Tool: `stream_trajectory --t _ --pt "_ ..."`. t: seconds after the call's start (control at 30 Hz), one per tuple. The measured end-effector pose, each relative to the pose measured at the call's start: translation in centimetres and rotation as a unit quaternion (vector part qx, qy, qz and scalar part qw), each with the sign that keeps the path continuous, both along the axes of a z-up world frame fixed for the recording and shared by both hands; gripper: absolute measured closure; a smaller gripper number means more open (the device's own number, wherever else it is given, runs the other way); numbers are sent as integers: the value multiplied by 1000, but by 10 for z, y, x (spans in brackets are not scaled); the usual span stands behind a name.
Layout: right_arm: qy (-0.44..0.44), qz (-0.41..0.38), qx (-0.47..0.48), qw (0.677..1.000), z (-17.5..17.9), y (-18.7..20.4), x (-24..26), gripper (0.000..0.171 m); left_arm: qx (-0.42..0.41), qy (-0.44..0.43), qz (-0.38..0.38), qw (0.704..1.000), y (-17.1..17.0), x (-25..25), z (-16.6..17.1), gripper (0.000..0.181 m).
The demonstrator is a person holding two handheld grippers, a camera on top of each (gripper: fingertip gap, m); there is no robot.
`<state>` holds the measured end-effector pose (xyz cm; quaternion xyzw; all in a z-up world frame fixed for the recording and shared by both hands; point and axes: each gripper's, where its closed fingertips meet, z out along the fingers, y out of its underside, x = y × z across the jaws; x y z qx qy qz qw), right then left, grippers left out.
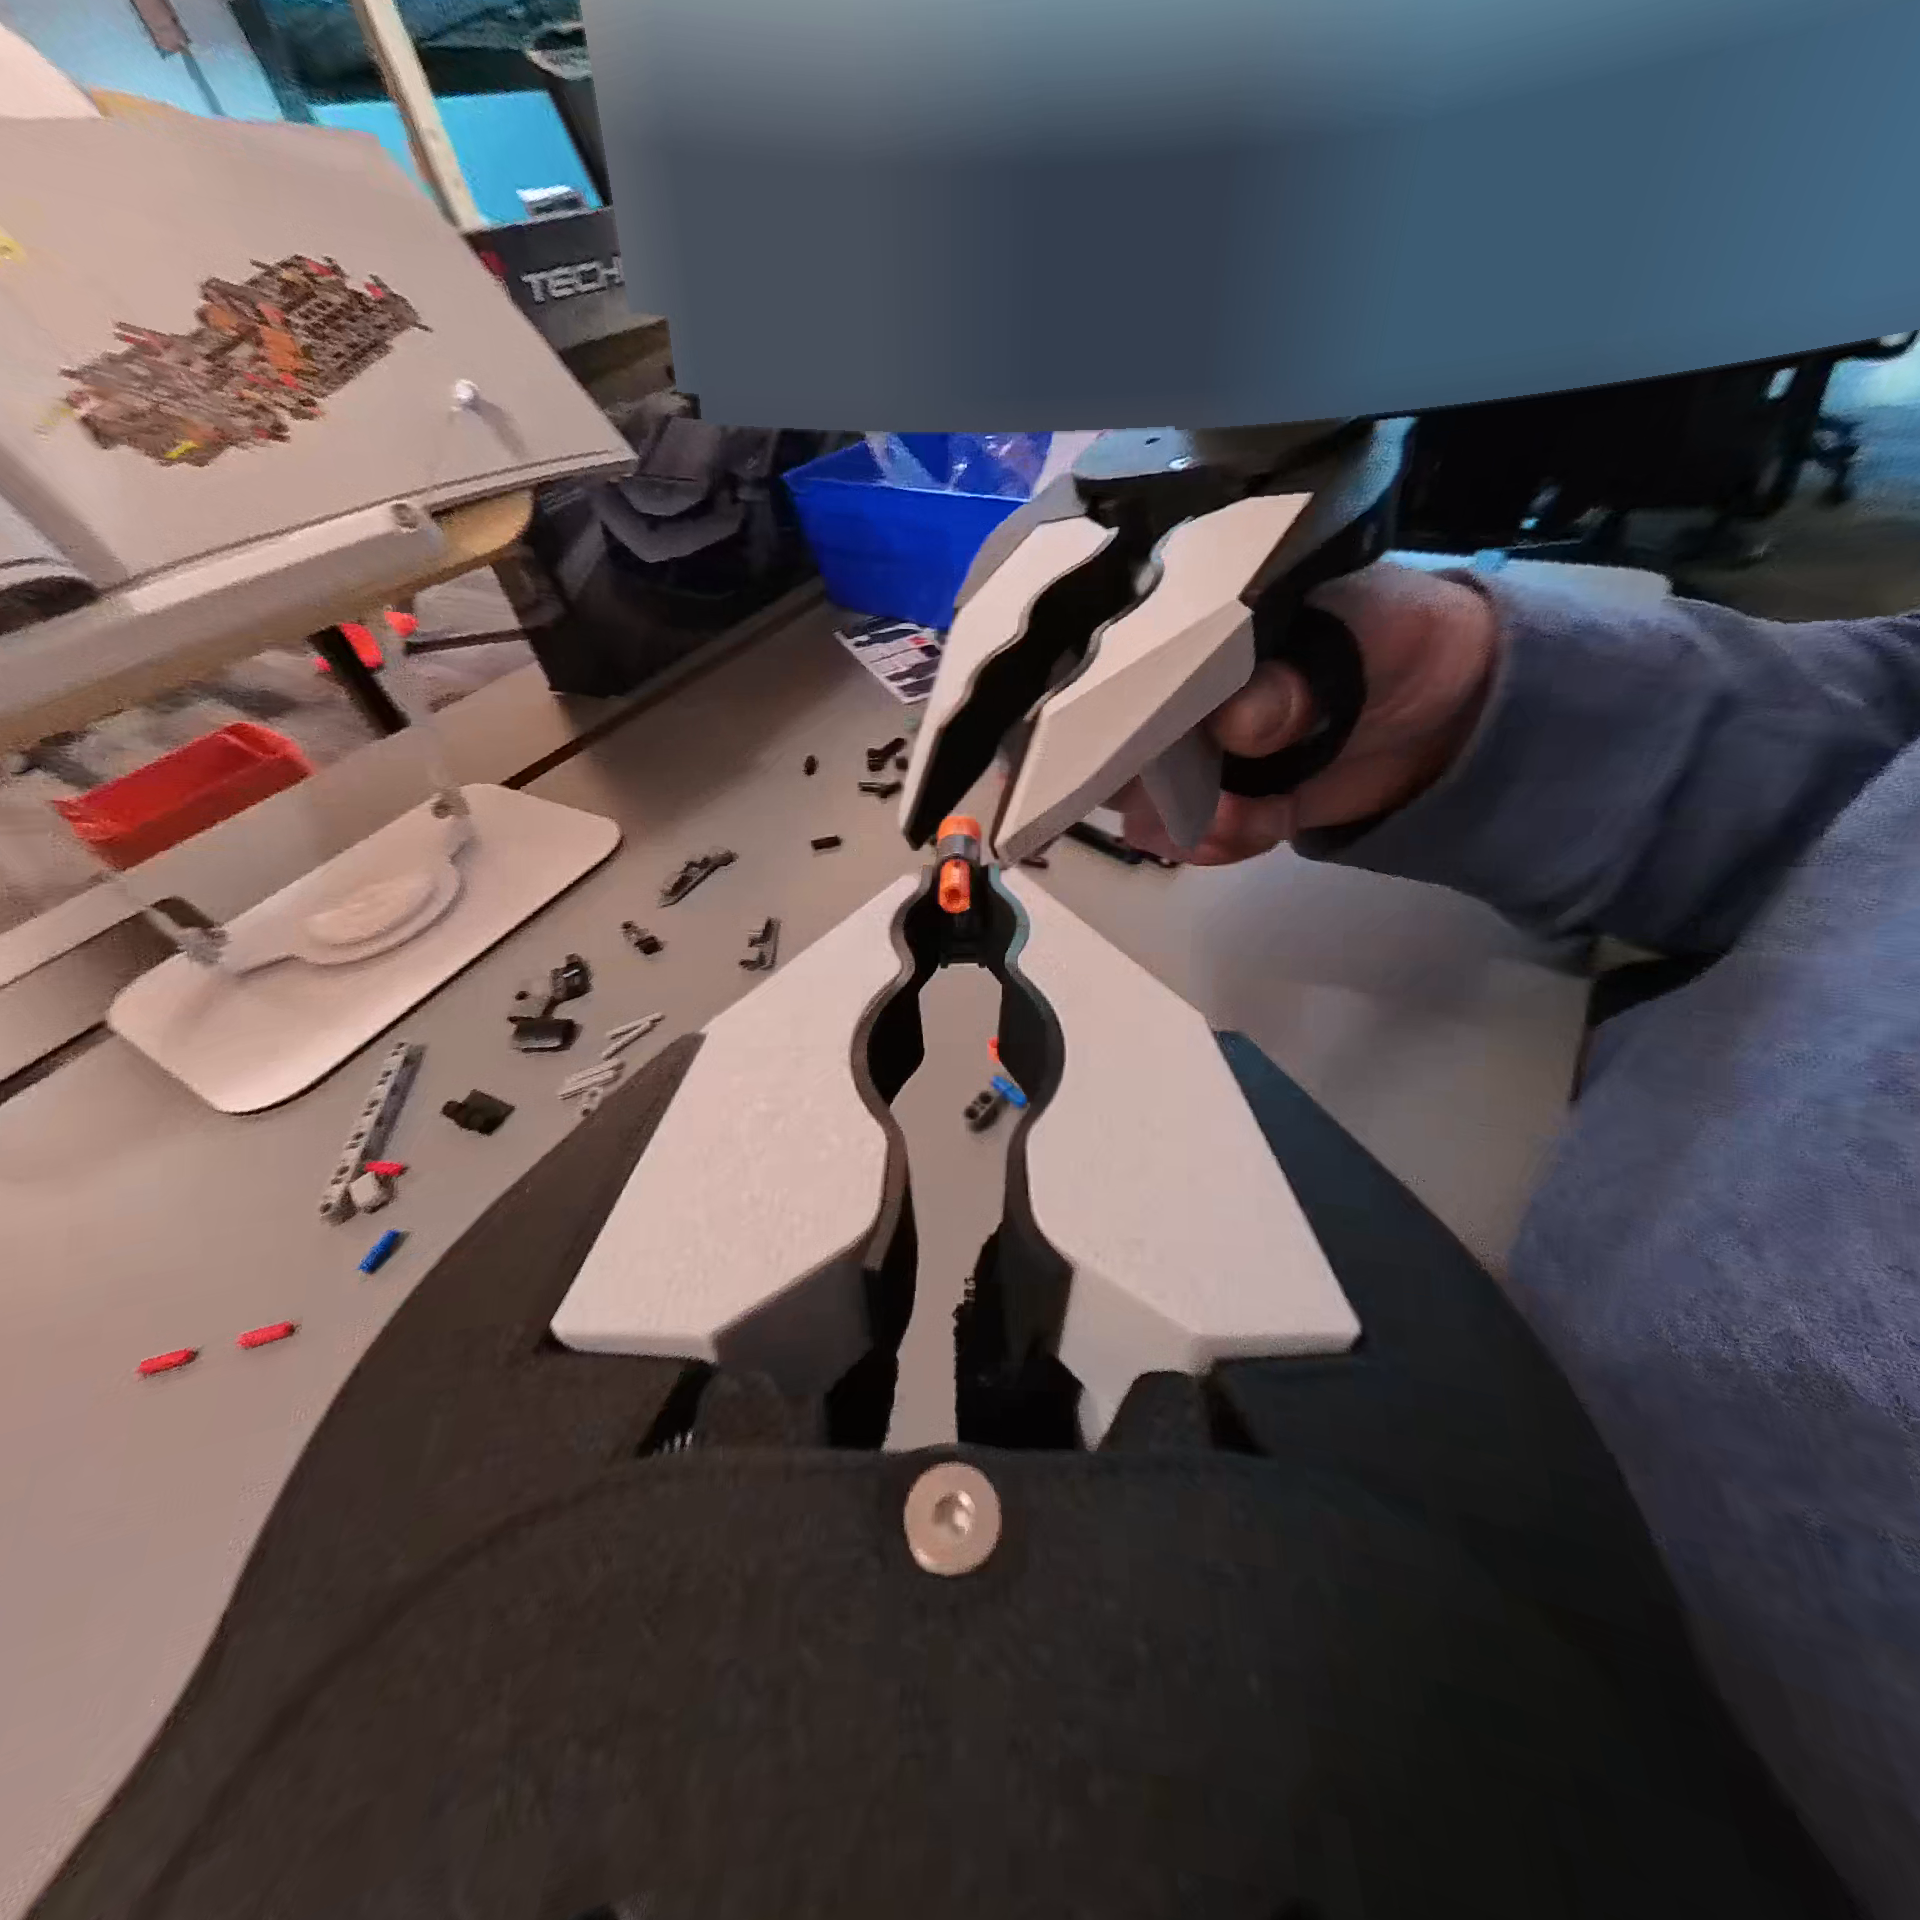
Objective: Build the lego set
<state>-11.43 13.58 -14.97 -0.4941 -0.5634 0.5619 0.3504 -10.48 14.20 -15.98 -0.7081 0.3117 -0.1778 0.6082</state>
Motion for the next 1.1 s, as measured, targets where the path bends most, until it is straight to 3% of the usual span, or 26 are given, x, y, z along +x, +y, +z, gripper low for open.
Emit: stream_trajectory --t 0.2,0.3,0.53,0.7,0.8,1.1 --pt "5 46 -14 999 3 -13 -1 156 -18 2 -35 999 -9 -1 -1 176" --pt "1 58 -6 998 -1 -20 0 164 -31 -5 -55 998 -16 3 -5 176" --pt "-15 104 -44 993 -21 -57 1 167 -73 -24 -71 994 -51 7 -24 176" --pt "-33 92 -45 994 -37 -65 -11 155 -100 -52 -52 992 -66 -3 -41 176" --pt "-41 102 -33 993 -40 -72 -17 164 -109 -46 -45 992 -68 -8 -48 176" --pt "-46 110 -36 992 -44 -75 -30 166 -102 -74 -42 991 -71 -22 -51 176"
